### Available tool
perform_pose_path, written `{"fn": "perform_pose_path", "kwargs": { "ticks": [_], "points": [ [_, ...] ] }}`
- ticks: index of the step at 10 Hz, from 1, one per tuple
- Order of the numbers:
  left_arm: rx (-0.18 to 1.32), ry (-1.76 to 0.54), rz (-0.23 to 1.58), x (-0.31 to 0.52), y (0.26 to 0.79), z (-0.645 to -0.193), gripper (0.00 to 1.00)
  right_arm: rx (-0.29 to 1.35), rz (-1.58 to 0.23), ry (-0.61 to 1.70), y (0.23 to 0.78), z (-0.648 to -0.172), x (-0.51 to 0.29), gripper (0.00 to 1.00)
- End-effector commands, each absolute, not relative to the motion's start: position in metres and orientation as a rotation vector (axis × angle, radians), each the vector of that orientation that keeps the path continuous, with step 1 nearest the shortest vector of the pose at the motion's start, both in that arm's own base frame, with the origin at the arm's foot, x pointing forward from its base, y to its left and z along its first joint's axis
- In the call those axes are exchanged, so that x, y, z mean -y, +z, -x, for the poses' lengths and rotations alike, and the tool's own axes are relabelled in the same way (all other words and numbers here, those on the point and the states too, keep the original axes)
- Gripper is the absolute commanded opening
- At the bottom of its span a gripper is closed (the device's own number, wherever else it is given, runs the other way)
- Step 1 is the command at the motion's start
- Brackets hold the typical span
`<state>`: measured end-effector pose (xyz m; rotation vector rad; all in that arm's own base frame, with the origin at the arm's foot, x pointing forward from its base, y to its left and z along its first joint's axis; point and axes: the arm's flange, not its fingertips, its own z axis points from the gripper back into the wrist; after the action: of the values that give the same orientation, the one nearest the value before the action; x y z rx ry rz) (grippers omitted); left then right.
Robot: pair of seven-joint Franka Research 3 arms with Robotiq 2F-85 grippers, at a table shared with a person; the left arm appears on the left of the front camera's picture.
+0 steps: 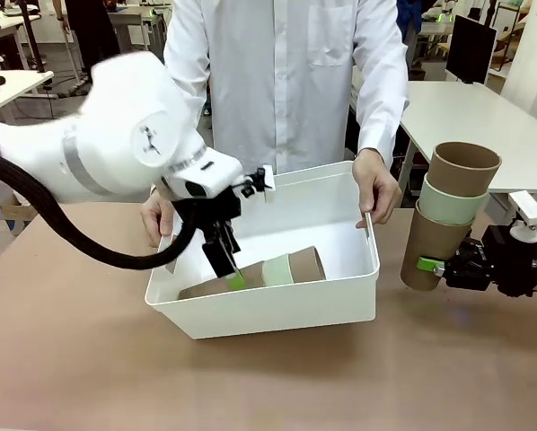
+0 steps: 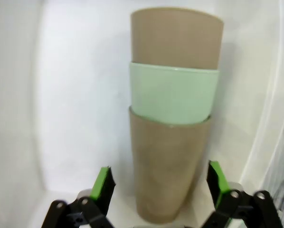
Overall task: Stack the cups and store them in the basket.
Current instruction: Place the stack of Reusable plastic cups into the Pantry Basket.
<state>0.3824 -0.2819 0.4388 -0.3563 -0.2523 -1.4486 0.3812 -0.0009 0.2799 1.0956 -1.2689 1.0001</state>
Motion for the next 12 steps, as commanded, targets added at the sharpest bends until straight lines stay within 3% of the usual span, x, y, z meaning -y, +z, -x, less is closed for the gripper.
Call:
{"fn": "perform_pose_path", "kwargs": {
  "ticks": [1,6,11,12],
  "points": [
    [0.261,-1.459,0.471,0.243,0.493,-0.386,1.0,1.275,-1.092,0.997,0.286,-0.383,0.0,0.84],
    [0.567,-1.396,0.816,0.072,0.628,-0.381,1.0,1.275,-1.092,0.997,0.286,-0.383,0.0,0.84],
    [0.802,-1.319,0.95,-0.099,0.611,-0.372,1.0,1.275,-1.092,0.997,0.286,-0.383,0.0,0.84],
    [0.916,-1.368,0.918,-0.112,0.612,-0.356,1.0,1.275,-1.092,0.997,0.286,-0.383,0.0,0.84]
  ]
}}
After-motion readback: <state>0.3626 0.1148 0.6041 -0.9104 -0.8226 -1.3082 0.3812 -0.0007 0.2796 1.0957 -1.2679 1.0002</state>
